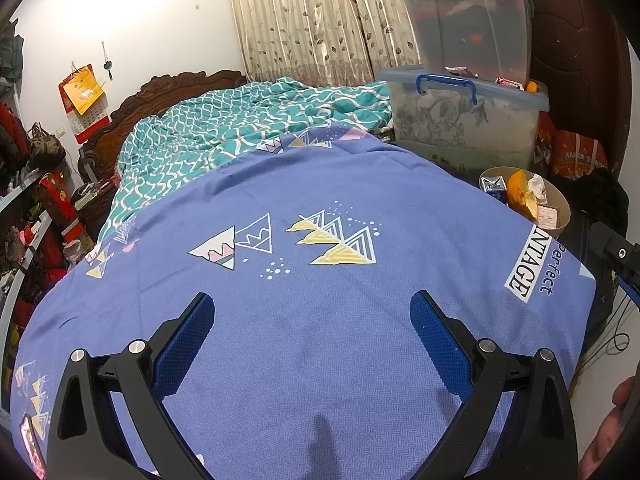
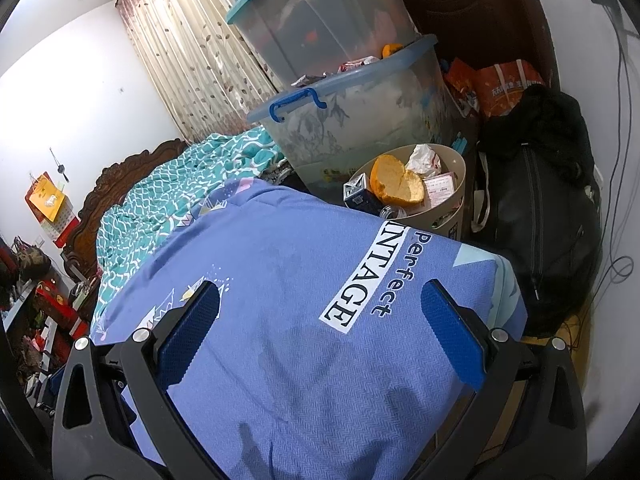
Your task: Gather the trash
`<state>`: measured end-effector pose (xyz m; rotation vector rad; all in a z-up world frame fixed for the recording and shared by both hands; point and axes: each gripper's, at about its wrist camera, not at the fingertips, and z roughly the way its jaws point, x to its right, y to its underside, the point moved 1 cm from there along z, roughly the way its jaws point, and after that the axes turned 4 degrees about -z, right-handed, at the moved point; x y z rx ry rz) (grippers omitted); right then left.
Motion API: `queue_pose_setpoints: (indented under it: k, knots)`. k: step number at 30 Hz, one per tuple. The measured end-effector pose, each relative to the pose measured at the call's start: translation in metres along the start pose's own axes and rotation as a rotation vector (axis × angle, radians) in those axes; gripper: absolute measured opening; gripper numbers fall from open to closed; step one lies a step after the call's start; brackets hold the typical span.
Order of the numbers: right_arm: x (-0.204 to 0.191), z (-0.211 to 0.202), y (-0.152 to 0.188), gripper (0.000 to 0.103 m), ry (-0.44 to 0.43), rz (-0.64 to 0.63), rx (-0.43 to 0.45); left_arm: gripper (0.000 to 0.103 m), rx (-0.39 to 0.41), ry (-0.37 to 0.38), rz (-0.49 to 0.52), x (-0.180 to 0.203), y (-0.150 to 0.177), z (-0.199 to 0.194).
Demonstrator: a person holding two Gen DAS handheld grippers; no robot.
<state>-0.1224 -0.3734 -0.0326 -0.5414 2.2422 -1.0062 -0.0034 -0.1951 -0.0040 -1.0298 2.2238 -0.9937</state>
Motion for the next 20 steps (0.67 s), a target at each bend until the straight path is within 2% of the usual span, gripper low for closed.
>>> queue_pose_setpoints:
  k: [20]
  knots:
    - [0.0075, 0.0084, 0.0037, 0.1, 0.004, 0.012, -0.022, 0.094, 0.02, 0.053, 0.022, 0.003, 0.0008, -0.0079]
